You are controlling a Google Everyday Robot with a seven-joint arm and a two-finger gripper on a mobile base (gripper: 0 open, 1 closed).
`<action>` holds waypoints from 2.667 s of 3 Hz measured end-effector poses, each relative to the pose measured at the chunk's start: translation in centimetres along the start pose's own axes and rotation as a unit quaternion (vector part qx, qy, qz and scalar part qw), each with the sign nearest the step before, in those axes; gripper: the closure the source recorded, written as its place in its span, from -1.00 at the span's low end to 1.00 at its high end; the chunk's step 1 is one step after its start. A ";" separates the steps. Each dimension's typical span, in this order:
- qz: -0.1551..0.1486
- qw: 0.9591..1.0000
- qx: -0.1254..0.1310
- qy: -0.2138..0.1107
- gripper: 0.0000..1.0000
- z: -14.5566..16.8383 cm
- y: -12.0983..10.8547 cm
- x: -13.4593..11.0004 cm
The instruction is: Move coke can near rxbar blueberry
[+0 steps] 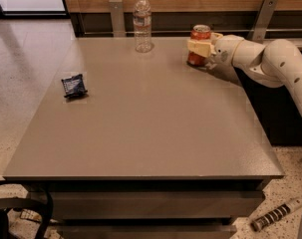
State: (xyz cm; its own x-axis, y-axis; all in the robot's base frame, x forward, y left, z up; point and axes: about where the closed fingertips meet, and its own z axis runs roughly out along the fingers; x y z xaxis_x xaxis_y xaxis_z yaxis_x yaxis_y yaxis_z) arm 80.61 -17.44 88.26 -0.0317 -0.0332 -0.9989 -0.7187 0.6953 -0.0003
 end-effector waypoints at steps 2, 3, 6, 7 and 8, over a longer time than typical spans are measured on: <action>-0.002 1.000 -0.001 0.000 1.00 0.6 0.4 -0.7; -0.008 1.000 0.000 -0.002 1.00 0.7 1.9 -2.6; -0.025 0.997 -0.075 0.006 1.00 2.9 15.8 -5.6; -0.015 0.994 -0.111 0.004 1.00 4.4 20.4 -4.7; -0.008 0.992 -0.128 -0.002 1.00 5.7 23.9 -3.7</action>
Offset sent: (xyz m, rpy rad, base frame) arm 0.0013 0.0058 0.0170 -0.0110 -0.0085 -0.0094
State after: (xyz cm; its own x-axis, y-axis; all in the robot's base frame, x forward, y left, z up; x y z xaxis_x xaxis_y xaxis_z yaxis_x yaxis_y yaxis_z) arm 67.56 3.39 91.64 -0.0170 -0.0393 -0.9991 -0.8716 0.4901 -0.0044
